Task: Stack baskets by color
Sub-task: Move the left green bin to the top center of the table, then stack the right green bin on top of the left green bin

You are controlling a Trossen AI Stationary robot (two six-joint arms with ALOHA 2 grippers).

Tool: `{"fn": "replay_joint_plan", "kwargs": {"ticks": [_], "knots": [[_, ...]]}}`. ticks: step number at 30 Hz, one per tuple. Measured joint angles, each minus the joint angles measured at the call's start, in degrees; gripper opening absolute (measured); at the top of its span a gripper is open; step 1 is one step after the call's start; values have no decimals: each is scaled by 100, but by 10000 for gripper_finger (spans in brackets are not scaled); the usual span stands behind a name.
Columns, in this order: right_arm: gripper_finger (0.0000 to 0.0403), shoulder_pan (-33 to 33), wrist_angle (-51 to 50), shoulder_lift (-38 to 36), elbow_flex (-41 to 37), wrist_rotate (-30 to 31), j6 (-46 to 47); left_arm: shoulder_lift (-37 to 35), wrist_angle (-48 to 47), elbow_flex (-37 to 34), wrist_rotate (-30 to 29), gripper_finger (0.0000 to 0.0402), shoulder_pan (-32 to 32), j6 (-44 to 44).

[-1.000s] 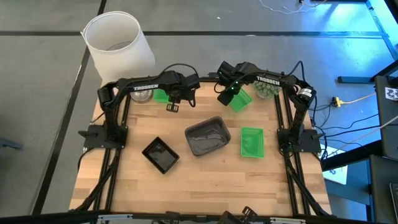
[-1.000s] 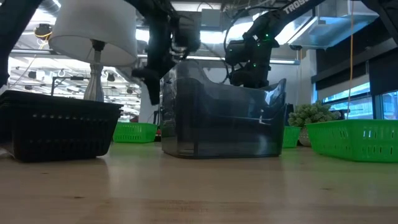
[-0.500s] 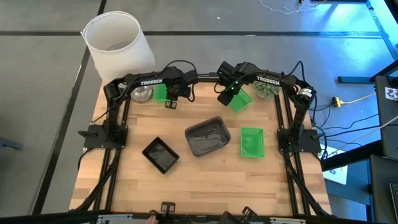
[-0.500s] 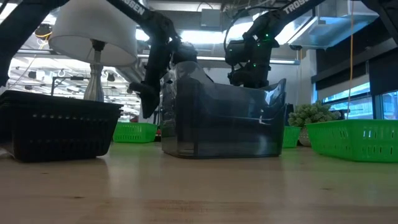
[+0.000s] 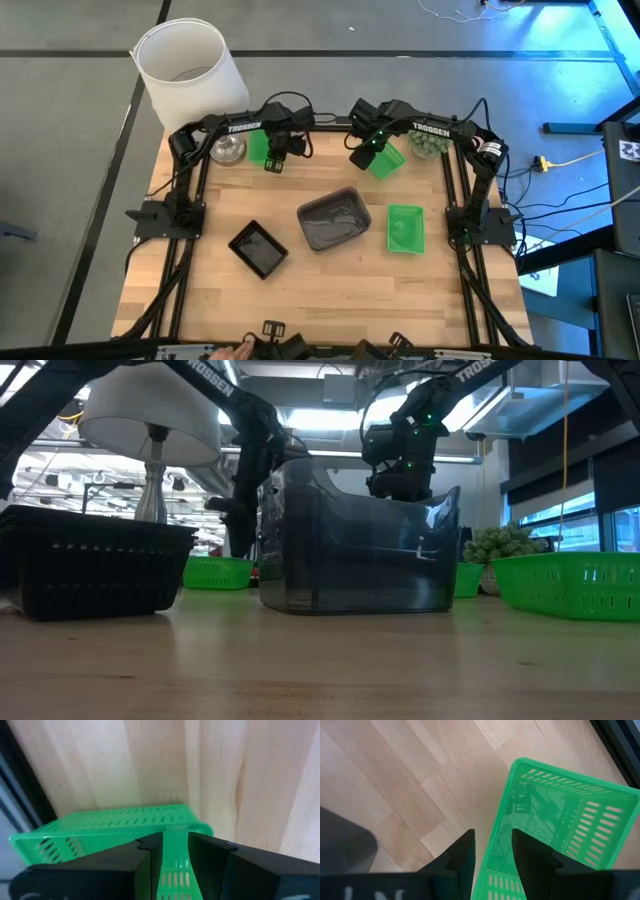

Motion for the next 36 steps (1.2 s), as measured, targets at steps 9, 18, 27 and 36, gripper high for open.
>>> {"fn": "replay_joint_plan", "kwargs": {"ticks": [9,18,27,36], "knots": [[128,-2,-2,1,0,0,0,3,457,0,484,82,-153,397],[128,0,0,1,0,0,0,3,1165,0,913,82,-434,706],[128,-2,-15,-1,0,-141,42,-438,1197,-1,304,82,-635,589],[128,-2,-33,-1,0,-314,321,-1557,1186,0,290,82,-704,-8]]}}
